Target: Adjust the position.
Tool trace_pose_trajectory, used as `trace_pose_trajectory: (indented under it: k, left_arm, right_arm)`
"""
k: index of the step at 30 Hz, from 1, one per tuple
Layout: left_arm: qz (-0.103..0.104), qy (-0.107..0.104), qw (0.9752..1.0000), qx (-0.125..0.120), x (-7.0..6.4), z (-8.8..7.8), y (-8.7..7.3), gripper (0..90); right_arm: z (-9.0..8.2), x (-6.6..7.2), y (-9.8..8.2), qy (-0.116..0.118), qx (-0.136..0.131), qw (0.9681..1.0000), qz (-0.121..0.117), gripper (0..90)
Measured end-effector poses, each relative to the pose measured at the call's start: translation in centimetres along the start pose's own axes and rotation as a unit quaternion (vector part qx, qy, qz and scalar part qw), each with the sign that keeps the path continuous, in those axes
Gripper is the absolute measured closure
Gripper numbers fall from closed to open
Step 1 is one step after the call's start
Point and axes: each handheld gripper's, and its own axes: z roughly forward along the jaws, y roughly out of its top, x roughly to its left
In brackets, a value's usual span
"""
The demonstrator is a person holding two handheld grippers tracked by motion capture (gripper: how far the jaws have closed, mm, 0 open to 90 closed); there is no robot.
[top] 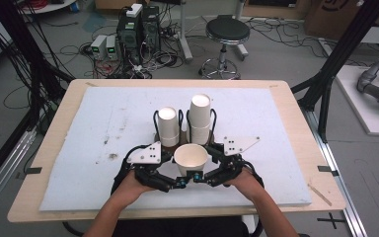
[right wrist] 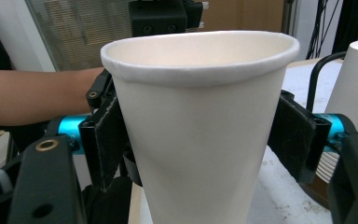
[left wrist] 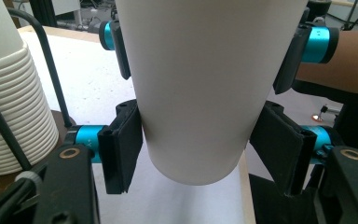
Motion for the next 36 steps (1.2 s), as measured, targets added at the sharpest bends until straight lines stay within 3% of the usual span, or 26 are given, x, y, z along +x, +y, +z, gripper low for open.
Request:
trace_pose_trajectory:
  k: [7,10,15,19,27,36]
  left_arm:
    - [-0.003,0.008,1.0,-0.001,-0.1,0.0,0.0,33.7]
    - [-0.014,0.023,0.9996,-0.001,0.0,-0.1,-0.2,27.0]
    - [-0.022,0.046,0.9986,-0.011,0.3,-1.3,-0.6,26.1]
    - [-0.029,0.068,0.9971,-0.02,0.6,-2.4,-1.0,25.1]
    - [-0.053,0.114,0.9916,-0.032,1.1,-4.7,-1.7,21.8]
    - [-0.06,0.135,0.9882,-0.042,1.7,-6.6,-2.0,21.7]
  right_arm:
    - [-0.2,0.0,0.1,-0.002,0.001,0.9998,-0.018,32.7]
    - [-0.4,-0.1,0.1,-0.009,0.003,0.9998,-0.019,32.8]
    - [-1.1,-0.3,0.2,-0.029,0.006,0.9993,-0.022,32.9]
    - [-1.5,-0.6,0.2,-0.044,0.013,0.9987,-0.023,32.9]
    - [-1.5,-0.8,0.0,-0.062,0.029,0.9974,-0.024,32.8]
    - [-1.8,-1.5,0.0,-0.08,0.023,0.9964,-0.013,32.8]
